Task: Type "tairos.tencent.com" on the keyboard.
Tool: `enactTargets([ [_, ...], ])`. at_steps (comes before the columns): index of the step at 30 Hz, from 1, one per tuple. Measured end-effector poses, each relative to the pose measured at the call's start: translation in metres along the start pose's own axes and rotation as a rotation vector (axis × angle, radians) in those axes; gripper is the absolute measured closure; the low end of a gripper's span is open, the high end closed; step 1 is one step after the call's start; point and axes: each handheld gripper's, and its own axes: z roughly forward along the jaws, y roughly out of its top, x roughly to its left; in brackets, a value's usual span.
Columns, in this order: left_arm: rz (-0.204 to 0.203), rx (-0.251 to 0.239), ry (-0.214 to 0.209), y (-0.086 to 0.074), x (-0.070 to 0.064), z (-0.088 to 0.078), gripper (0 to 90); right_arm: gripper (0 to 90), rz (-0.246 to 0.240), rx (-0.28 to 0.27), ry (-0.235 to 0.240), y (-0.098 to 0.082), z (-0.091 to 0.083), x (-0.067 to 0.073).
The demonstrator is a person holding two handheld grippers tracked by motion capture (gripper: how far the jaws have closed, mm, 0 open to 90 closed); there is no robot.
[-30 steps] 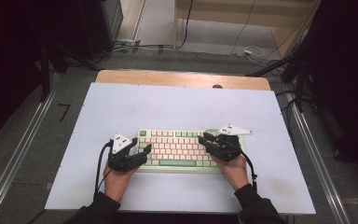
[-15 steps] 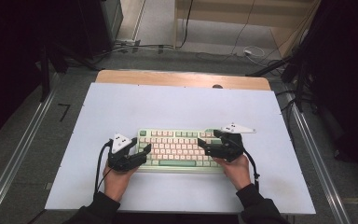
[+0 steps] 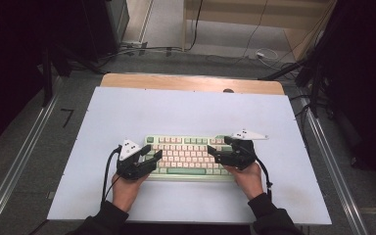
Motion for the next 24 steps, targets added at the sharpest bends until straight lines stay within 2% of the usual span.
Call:
enactTargets([
  [2,0.018,0.002,-0.011,0.001,-0.001,0.002,64.1,19.3,-0.001,-0.001,0.0,0.0,0.0,0.0],
  [5,0.02,0.004,-0.036,0.002,-0.002,0.005,78.9,19.5,0.0,0.0,-0.001,0.0,0.0,0.0],
  [8,0.024,0.031,-0.051,0.002,-0.003,0.009,89.6,19.9,0.0,0.0,-0.001,0.0,0.0,0.0],
  [19,0.048,0.116,-0.066,-0.003,-0.009,0.022,90.0,20.7,-0.004,0.001,0.001,0.0,0.0,0.0],
  [24,0.053,0.119,-0.058,-0.004,-0.012,0.024,90.0,20.7,-0.002,0.0,0.003,0.0,0.0,0.0],
])
